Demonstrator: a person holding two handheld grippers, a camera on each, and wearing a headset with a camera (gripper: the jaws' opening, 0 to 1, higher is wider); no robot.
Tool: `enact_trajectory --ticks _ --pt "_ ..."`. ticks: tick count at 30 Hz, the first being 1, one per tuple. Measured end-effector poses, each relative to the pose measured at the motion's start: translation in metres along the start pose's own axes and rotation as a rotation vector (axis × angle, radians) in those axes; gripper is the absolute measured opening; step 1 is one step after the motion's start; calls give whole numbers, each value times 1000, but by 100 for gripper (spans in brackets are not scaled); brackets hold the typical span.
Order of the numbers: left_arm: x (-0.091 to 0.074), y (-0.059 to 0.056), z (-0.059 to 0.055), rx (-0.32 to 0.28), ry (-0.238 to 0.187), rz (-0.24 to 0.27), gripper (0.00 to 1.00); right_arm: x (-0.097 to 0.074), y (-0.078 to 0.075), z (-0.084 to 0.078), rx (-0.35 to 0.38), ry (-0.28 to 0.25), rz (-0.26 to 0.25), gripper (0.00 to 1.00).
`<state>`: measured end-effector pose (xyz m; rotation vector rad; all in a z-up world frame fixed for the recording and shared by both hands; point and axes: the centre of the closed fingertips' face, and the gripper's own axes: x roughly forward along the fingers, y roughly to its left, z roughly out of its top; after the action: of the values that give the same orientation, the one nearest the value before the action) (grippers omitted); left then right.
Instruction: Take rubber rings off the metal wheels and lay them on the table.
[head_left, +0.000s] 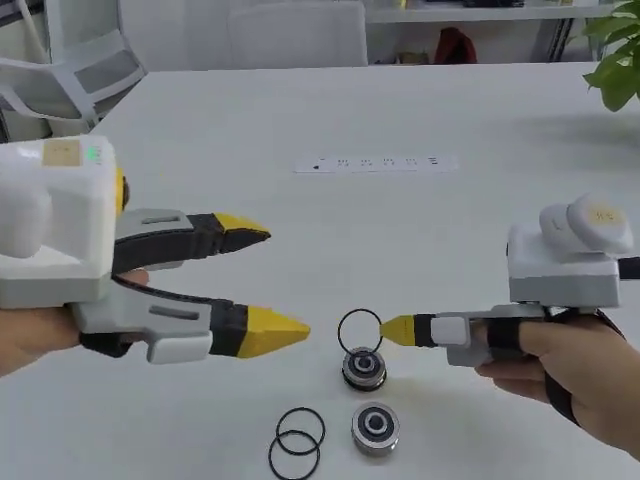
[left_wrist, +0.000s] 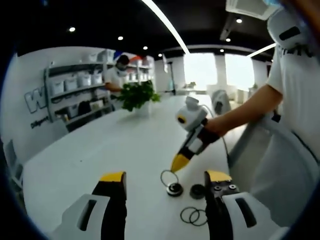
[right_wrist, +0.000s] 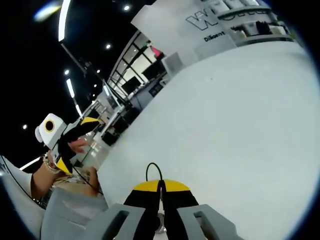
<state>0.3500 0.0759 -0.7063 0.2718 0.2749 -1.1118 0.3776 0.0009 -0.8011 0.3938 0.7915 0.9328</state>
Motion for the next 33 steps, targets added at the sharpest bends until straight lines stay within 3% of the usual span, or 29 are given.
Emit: enact_trajectory --ticks 5,12,22,26,33 --pt "-16 3 -7 6 24 42 68 -3 11 8 -16 -24 19 0" --pt "-40 -1 -7 20 26 75 76 -3 27 13 -55 -30 53 0" --pt "-71 -1 -22 -10 43 144 81 -2 43 11 -125 -7 81 0" --pt "-80 -4 -27 -32 33 152 84 -1 48 10 -147 4 96 0" --pt "-91 -11 -39 -39 57 171 89 2 57 4 -202 54 111 0"
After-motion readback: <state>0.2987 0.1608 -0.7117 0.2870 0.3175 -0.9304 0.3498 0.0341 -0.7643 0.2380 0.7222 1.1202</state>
